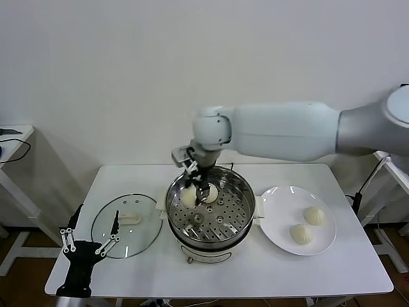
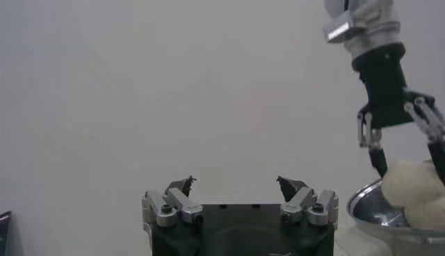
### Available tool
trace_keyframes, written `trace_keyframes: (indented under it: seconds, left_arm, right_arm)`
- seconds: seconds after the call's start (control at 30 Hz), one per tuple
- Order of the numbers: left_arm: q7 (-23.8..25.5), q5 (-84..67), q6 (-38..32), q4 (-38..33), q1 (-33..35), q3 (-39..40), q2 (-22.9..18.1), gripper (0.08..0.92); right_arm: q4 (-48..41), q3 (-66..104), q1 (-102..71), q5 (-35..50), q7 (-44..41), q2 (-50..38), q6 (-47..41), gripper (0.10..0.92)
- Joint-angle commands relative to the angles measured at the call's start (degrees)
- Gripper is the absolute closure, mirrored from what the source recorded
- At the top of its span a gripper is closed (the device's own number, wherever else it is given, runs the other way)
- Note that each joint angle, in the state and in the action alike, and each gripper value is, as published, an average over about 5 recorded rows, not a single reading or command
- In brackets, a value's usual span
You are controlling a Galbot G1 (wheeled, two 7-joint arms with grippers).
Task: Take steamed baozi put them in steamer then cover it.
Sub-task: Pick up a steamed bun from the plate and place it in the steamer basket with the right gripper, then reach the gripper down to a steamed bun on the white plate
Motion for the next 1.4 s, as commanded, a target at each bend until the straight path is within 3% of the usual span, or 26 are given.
trace_keyframes:
  seconds: [0.03,0.53,0.77,0.9,1.07,1.27,1.4]
  left_arm:
    - [-0.07,-0.04,-0.11,0.15,-0.02,-0.10,0.01,0.177]
    - [-0.20,-0.08,-0.41,0.33,0.11,-0.26,-0.08,0.177]
    - [-0.27,-0.08,-0.34,0.37,-0.06,-0.20,-0.15,0.177]
    - [-0.29,-0.08,-0.25,0.14,-0.10,-0.16,-0.10,0.177]
    - [-0.25,-0.05,-0.10,0.03,-0.30,0.12,0.07,0.177]
    - [-0.17,0.06,0.01,-0.01,-0.44,0.55,0.35,0.177]
    - [-0.15,0.19,-0.14,-0.11,-0.12,0.56,0.45,0.177]
  right_arm:
    - [0.58,-2.03,-1.97,0.98,3.87,4.13,-2.29,0.405]
    - [0.89,-2.18,-4.15,-0.52,5.60,2.68,-2.77,0.387]
    - [3.54,-0.88,-2.85,-0.95,5.61,-0.94,-2.64,0.239]
    - [8.54,2.83,0.95,-3.52,2.07,-9.72,-1.26,0.205]
    - [13.50,9.29,6.28,-10.07,-9.29,-27.39,5.26,0.203]
    - [10.40,11.90,5.92,-16.90,-19.08,-44.32,15.95,0.203]
    - [6.75,9.69,0.27,-22.06,-18.66,-50.76,20.23,0.203]
